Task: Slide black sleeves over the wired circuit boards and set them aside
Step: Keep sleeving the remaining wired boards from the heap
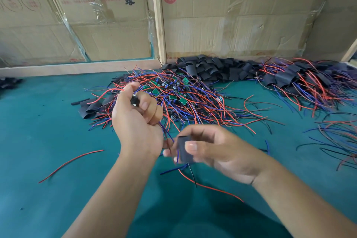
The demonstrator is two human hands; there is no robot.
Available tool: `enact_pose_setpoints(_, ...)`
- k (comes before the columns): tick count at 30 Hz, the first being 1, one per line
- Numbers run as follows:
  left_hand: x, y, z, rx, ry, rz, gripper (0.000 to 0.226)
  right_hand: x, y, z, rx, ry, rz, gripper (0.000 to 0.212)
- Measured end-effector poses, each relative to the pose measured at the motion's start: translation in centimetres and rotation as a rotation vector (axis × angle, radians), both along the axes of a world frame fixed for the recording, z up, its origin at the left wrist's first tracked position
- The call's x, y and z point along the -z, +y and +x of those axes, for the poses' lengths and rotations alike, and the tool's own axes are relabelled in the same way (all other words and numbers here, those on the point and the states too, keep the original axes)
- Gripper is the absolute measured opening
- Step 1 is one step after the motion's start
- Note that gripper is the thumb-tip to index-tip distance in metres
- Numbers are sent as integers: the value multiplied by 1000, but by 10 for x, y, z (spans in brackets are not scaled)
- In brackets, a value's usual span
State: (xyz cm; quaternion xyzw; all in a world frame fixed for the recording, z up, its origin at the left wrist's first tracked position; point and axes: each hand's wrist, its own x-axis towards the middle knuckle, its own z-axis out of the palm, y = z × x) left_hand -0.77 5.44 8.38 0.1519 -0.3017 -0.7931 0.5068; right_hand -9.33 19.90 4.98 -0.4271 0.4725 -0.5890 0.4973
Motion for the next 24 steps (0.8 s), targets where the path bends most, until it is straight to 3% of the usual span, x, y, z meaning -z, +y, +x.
enact_pose_setpoints(5,10,-7,-4,39,-75,62,15,1,-5,-1,47,-99,96,23)
enact_pose_setpoints(8,21,-14,-7,148,-292,126,17,0,1,-19,164,130,170,27)
enact_pose_setpoints(10,29,-18,-9,234,-425,180,17,1,7,-32,199,303,230,18)
enact_pose_setpoints(13,31,-34,-6,11,-564,242,18,0,15,-49,202,527,281,17)
enact_pose_setpoints(15,24,-51,3,-260,-464,273,11,-1,18,-55,181,644,300,26)
enact_pose_setpoints(17,16,-57,12,-506,-380,70,29,-2,19,-56,146,780,315,36)
enact_pose_setpoints(19,13,-46,12,-673,-503,-347,48,-2,19,-54,98,846,296,37)
enact_pose_setpoints(20,15,-35,7,-632,-572,-588,46,-3,19,-52,76,846,278,36)
enact_pose_setpoints(22,26,-12,-7,-240,-675,-932,27,-4,19,-50,49,853,253,36)
enact_pose_setpoints(24,41,9,-19,199,-791,-1067,38,-4,20,-50,47,888,237,38)
